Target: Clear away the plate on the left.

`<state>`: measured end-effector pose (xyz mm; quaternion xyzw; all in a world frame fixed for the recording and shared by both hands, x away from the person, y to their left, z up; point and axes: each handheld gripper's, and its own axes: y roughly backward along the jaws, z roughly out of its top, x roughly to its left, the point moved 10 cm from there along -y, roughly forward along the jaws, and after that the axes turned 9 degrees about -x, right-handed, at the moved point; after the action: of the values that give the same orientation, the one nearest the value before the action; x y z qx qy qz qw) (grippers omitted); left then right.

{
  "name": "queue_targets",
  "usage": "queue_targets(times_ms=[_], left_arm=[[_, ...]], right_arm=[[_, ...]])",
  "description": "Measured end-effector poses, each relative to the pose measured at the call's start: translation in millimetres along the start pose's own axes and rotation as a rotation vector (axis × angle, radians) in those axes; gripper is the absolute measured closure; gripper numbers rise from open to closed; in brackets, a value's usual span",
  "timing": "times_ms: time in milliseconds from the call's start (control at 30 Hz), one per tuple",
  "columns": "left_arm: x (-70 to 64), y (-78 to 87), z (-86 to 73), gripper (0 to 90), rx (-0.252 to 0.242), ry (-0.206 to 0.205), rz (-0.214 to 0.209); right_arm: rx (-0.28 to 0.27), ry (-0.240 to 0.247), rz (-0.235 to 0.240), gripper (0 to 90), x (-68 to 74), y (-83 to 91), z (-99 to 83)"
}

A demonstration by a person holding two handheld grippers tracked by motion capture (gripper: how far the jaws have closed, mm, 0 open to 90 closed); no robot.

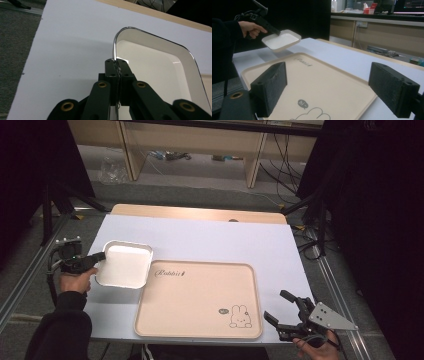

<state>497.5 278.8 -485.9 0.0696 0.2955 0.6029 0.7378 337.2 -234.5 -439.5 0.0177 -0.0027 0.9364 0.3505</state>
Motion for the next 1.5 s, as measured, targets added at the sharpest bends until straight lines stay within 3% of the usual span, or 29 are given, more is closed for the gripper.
queue_targets(times_ms=[67, 167, 233, 267, 300, 333, 367, 400, 433, 500, 567, 633, 667, 700, 733, 767, 800, 833, 900, 933, 1000, 1033, 1067, 1133, 1167, 1200, 1267, 1467, 1500], left_arm=[[-5.9, -0.7, -0.4, 88.2, 0.001, -0.001, -0.014], [-14.8, -2.8, -1.8, 88.2, 0.002, -0.011, -0.044], [-21.2, -3.6, -3.7, 88.2, 0.014, -0.019, -0.061], [-24.8, -4.5, -4.6, 88.2, 0.017, -0.025, -0.069], [-28.7, -5.6, -6.0, 88.2, 0.022, -0.033, -0.079], [-33.0, -6.7, -7.7, 88.2, 0.029, -0.036, -0.086], [-37.2, -7.9, -9.4, 88.1, 0.036, -0.048, -0.098], [-42.0, -9.2, -11.2, 88.1, 0.041, -0.056, -0.105], [-47.2, -11.0, -12.8, 88.2, 0.041, -0.061, -0.115], [-56.8, -13.1, -16.9, 88.2, 0.06, -0.084, -0.132], [-66.5, -15.8, -20.3, 88.2, 0.068, -0.099, -0.147], [-73.5, -17.2, -24.5, 88.2, 0.088, -0.119, -0.166], [-78.4, -18.6, -25.6, 88.2, 0.084, -0.113, -0.177], [-82.5, -19.0, -26.8, 88.2, 0.086, -0.116, -0.186], [-85.3, -18.7, -28.6, 88.2, 0.097, -0.132, -0.194], [-89.8, -19.6, -29.5, 88.2, 0.092, -0.129, -0.201], [-92.0, -19.0, -31.6, 88.2, 0.106, -0.149, -0.208], [-97.0, -20.3, -32.4, 88.2, 0.099, -0.137, -0.213], [-102.7, -21.1, -35.1, 88.2, 0.104, -0.156, -0.217], [-104.4, -20.9, -37.5, 88.2, 0.118, -0.174, -0.222], [-112.0, -22.4, -42.3, 88.2, 0.126, -0.172, -0.24], [-116.2, -23.4, -45.5, 88.2, 0.135, -0.175, -0.252], [-119.7, -24.2, -48.9, 88.2, 0.15, -0.192, -0.262], [-127.9, -26.2, -55.1, 88.2, 0.168, -0.211, -0.272], [-132.4, -27.0, -57.8, 88.2, 0.176, -0.215, -0.28], [-136.4, -27.6, -60.7, 88.2, 0.184, -0.218, -0.289], [-145.2, -28.9, -66.1, 88.2, 0.193, -0.222, -0.309], [-172.7, -29.9, -84.4, 88.2, 0.241, -0.249, -0.38], [-176.6, -30.0, -86.7, 88.2, 0.243, -0.258, -0.384]], right_arm=[[0.003, 0.017, -0.001, 16.0, -0.9, 0.1, -0.4], [0.021, 0.01, -0.034, 16.0, -2.7, 2.8, -1.5], [0.004, 0.0, -0.024, 16.0, -1.0, 1.5, -0.6], [-0.002, 0.033, -0.026, 16.0, -3.9, 1.6, 0.9], [0.003, -0.017, -0.038, 16.1, -0.7, 2.2, -0.3], [0.019, -0.001, -0.033, 16.1, -1.8, 2.5, -1.5], [-0.003, 0.017, -0.044, 16.1, -4.0, 1.2, 0.1], [0.0, -0.048, -0.047, 16.1, 1.8, 1.5, -1.1], [0.009, 0.005, -0.035, 16.1, -1.9, 2.4, -0.3], [0.015, 0.02, -0.03, 16.0, -3.1, 2.3, -0.7], [-0.003, 0.003, 0.0, 16.1, 0.3, 0.1, 0.2], [-0.005, -0.011, -0.032, 16.1, -0.8, 1.5, 0.4], [0.013, -0.005, -0.036, 16.1, -1.5, 2.5, -1.1], [-0.008, 0.028, -0.037, 16.1, -4.4, 1.4, 0.8], [-0.009, 0.029, -0.038, 16.1, -4.5, 1.6, 1.3], [0.004, -0.011, -0.039, 16.1, -1.2, 2.6, -0.2], [0.001, -0.009, -0.046, 16.1, -2.0, 2.0, -0.2], [0.005, -0.008, -0.036, 16.1, -1.2, 2.2, -0.7], [-0.014, 0.019, -0.025, 16.1, -2.8, 1.0, 1.6], [-0.003, -0.016, -0.031, 16.1, -0.3, 1.7, 0.2], [0.007, -0.006, -0.04, 16.1, -1.8, 2.5, -0.9], [-0.008, 0.028, -0.038, 16.2, -4.5, 1.5, 0.9], [0.006, -0.018, -0.036, 16.1, -0.4, 2.3, -0.6], [0.024, 0.001, -0.032, 16.2, -1.8, 2.8, -1.9], [0.019, -0.009, -0.036, 16.2, -0.9, 2.9, -1.8], [-0.006, 0.017, -0.027, 16.2, -2.8, 1.3, 0.6], [0.006, -0.005, -0.041, 16.2, -2.1, 2.5, -0.4], [0.002, 0.008, -0.04, 16.2, -3.1, 2.3, -0.3], [-0.008, 0.035, -0.037, 16.3, -5.0, 1.8, 1.0]])
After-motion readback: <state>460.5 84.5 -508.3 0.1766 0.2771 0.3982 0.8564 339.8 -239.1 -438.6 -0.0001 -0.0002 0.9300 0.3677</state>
